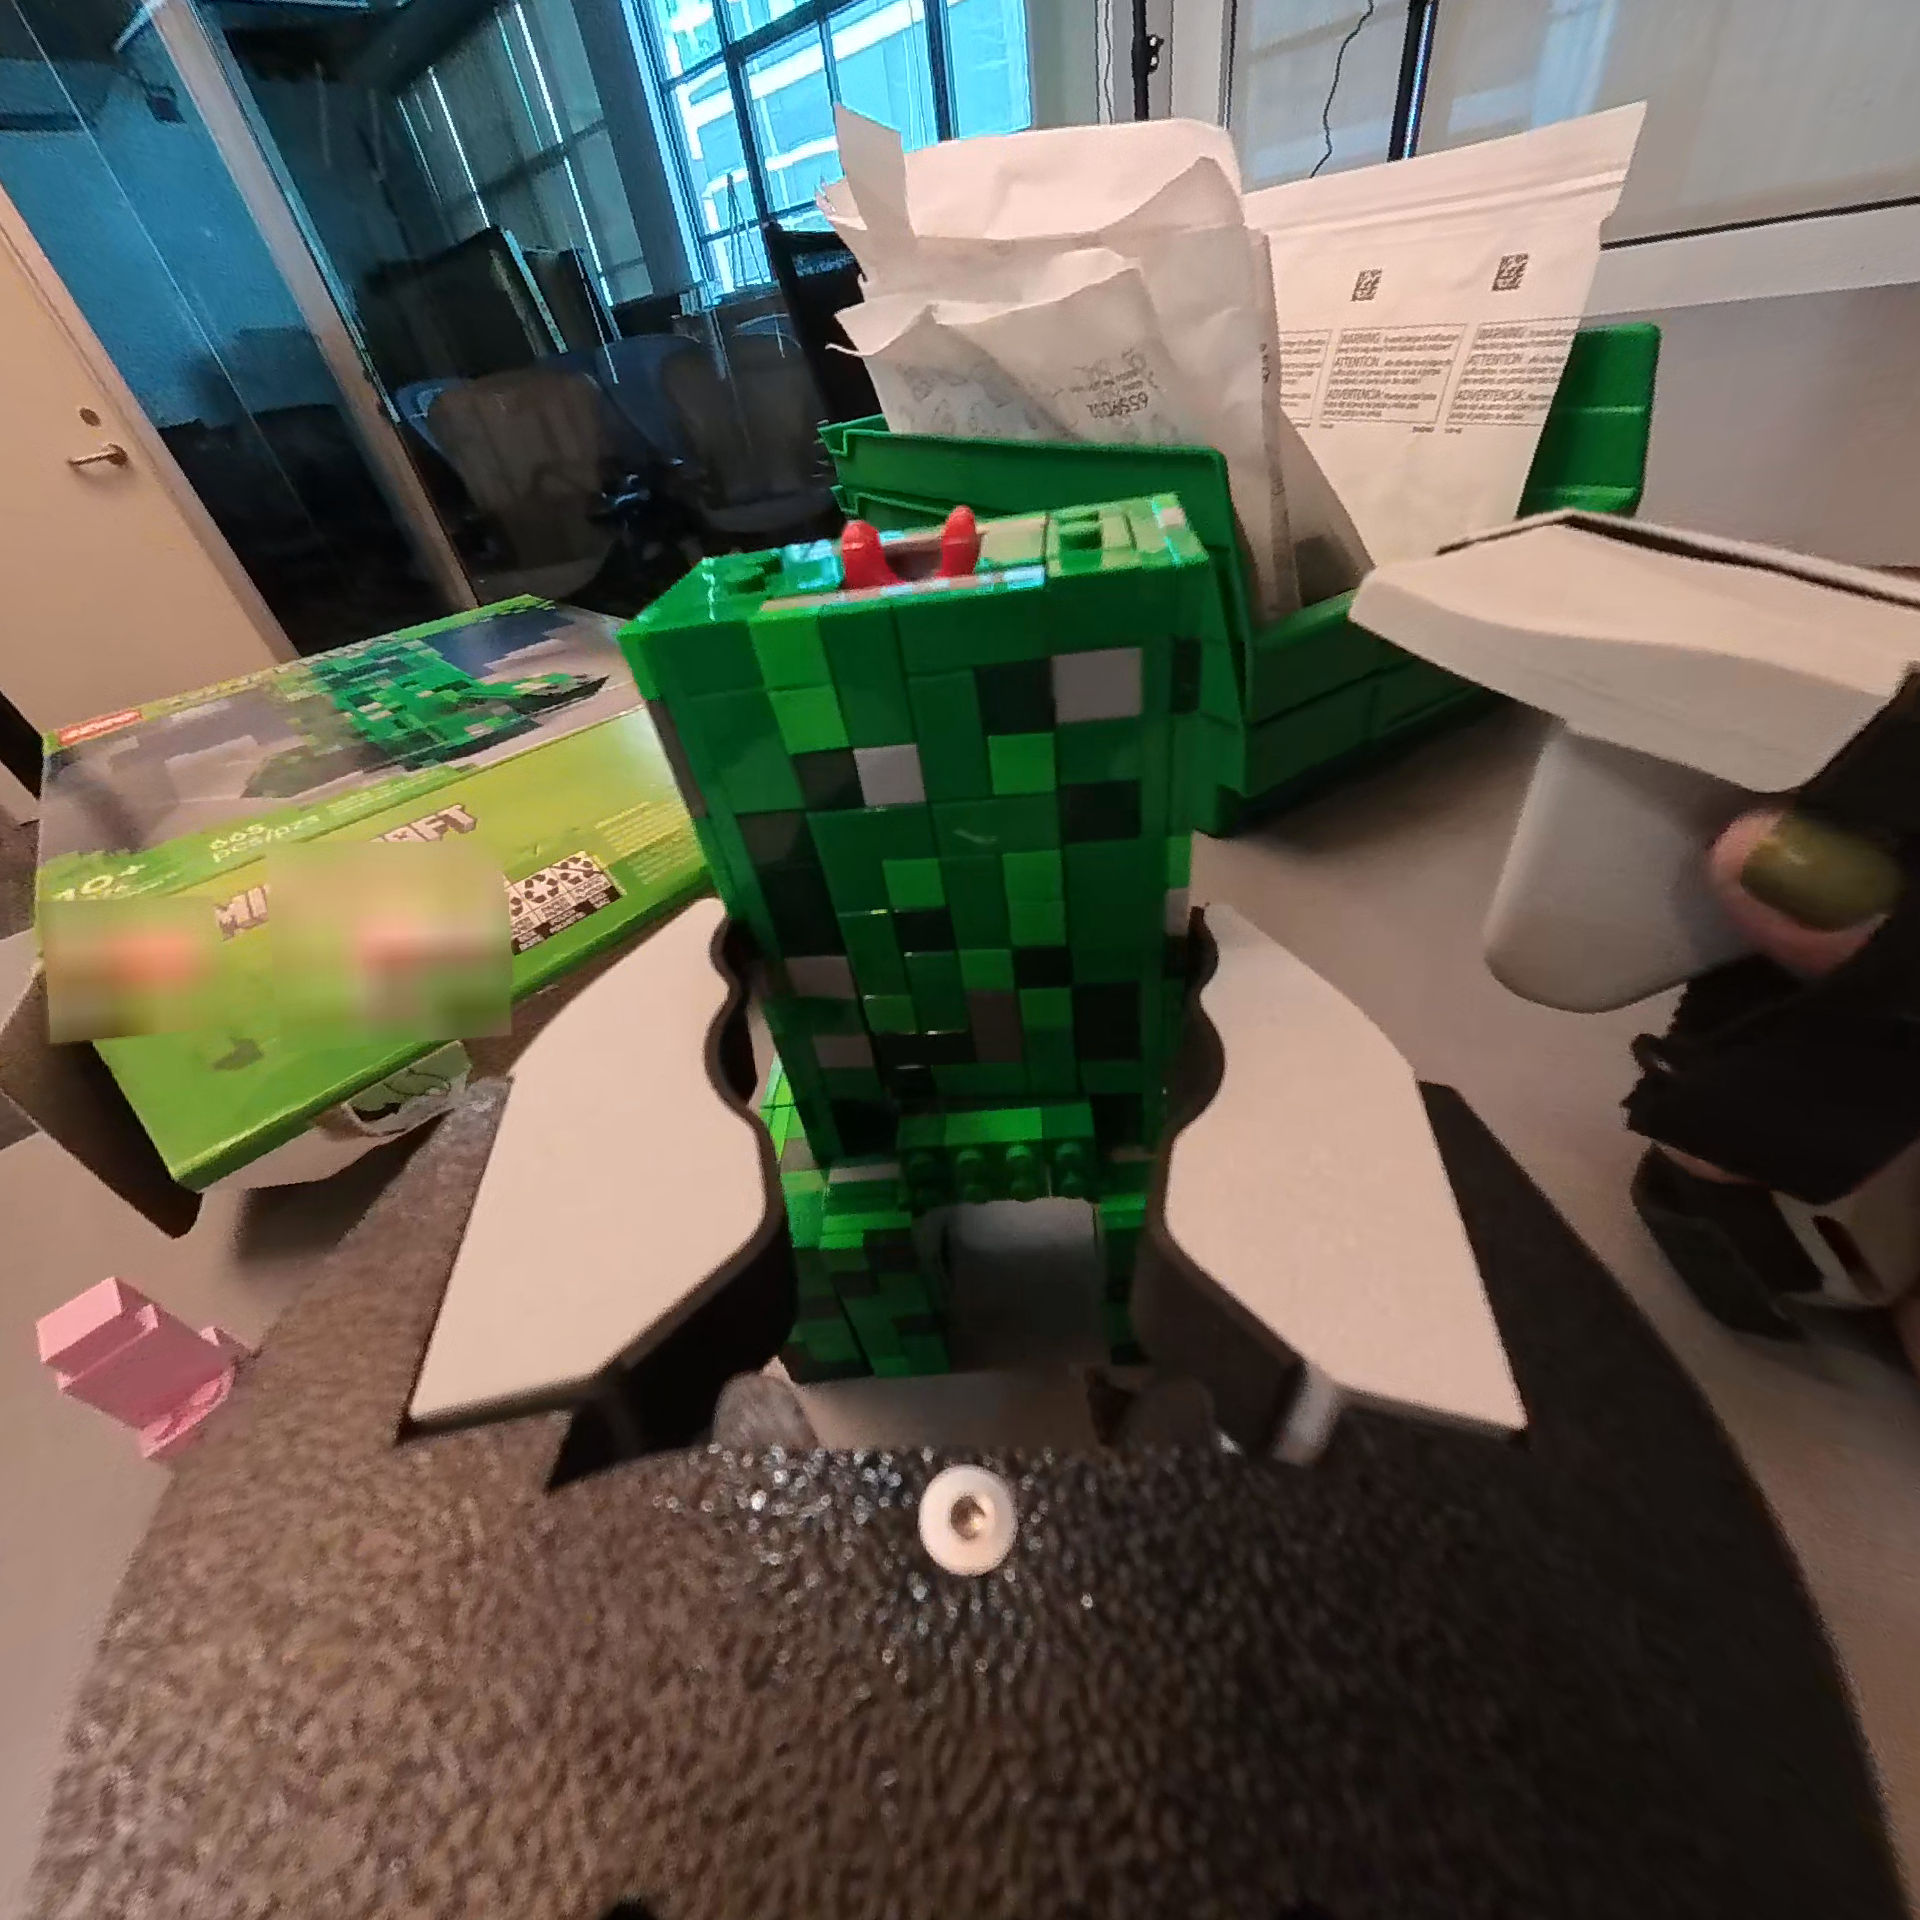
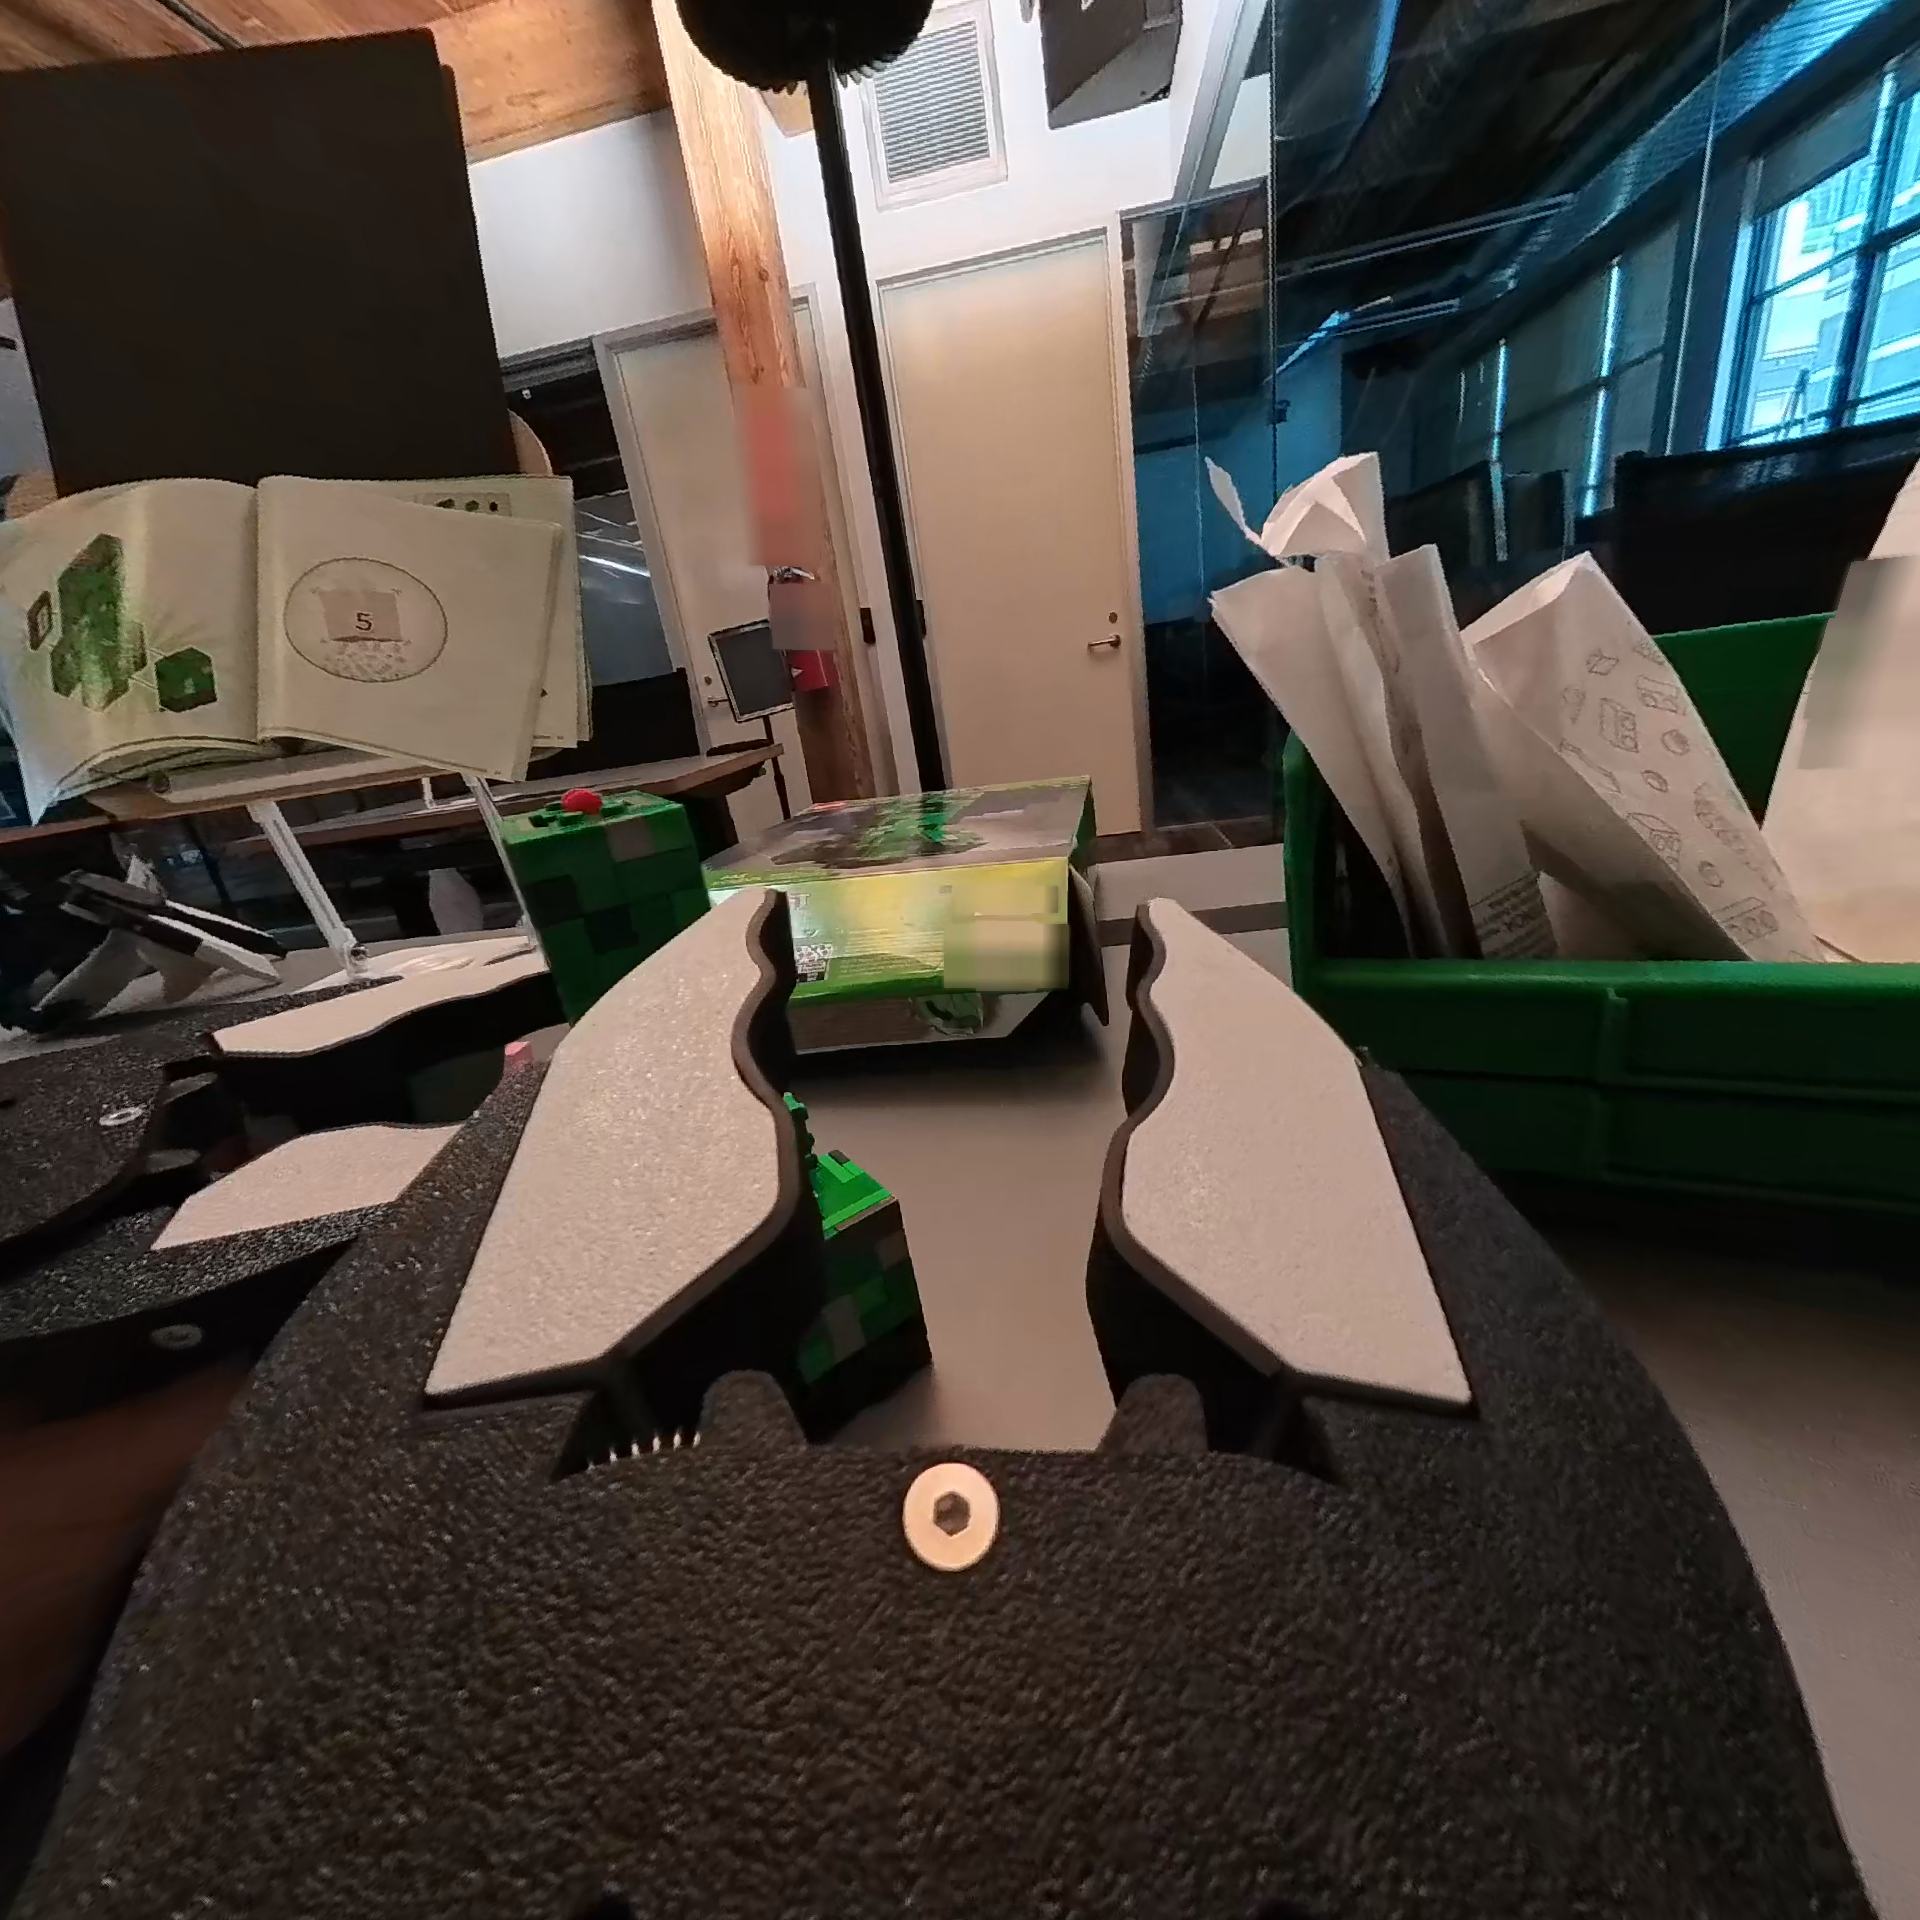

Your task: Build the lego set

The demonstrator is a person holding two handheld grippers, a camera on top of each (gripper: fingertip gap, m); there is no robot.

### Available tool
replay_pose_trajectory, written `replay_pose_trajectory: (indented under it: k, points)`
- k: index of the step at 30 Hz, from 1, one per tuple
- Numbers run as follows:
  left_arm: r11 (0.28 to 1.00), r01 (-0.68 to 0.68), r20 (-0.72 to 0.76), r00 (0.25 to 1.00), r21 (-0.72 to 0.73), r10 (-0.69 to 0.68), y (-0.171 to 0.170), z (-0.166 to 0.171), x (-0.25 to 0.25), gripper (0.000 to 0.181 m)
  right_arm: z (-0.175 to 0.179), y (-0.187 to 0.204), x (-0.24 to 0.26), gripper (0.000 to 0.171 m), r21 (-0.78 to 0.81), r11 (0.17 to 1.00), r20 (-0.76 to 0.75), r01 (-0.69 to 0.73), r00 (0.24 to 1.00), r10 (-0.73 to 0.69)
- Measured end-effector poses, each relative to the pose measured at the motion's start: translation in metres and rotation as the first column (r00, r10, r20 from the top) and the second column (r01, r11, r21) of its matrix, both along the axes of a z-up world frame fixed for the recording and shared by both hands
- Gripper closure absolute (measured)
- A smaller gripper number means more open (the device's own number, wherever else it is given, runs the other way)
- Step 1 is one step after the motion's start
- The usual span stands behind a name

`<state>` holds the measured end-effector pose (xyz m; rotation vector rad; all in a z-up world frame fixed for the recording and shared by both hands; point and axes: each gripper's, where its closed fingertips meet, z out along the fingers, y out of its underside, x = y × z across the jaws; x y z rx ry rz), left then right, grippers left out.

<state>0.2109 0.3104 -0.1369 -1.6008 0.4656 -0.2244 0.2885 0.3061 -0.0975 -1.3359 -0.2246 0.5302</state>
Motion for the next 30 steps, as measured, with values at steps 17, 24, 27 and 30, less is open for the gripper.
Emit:
replay_pose_trajectory:
  k: [17, 24, 27, 30]
  points:
    - [1.0, -0.015, -0.014, 1.0, -0.006, 0.015, -0.0043, -0.0005, -0.0031, 0.102, -0.0035, 0.0027, -0.003, 0.11, -0.019, 1.0, 0.011, -0.015, 1.0, 0.015]
    - [0.999, -0.044, -0.021, 0.999, 0.012, 0.044, -0.0035, -0.0005, -0.0045, 0.101, -0.0041, 0.0033, -0.0048, 0.11, -0.024, 0.999, 0.013, -0.024, 1.0, 0.024]
    - [0.999, -0.046, -0.026, 0.999, 0.02, 0.046, -0.0041, 0.0001, -0.0045, 0.099, -0.0041, 0.0029, -0.0051, 0.11, -0.023, 0.999, 0.014, -0.025, 1.0, 0.025]
    - [0.999, -0.038, -0.023, 0.999, 0.03, 0.038, -0.0054, 0.0012, -0.0039, 0.093, -0.0042, 0.0032, -0.0053, 0.11, -0.025, 0.999, 0.014, -0.027, 1.0, 0.027]
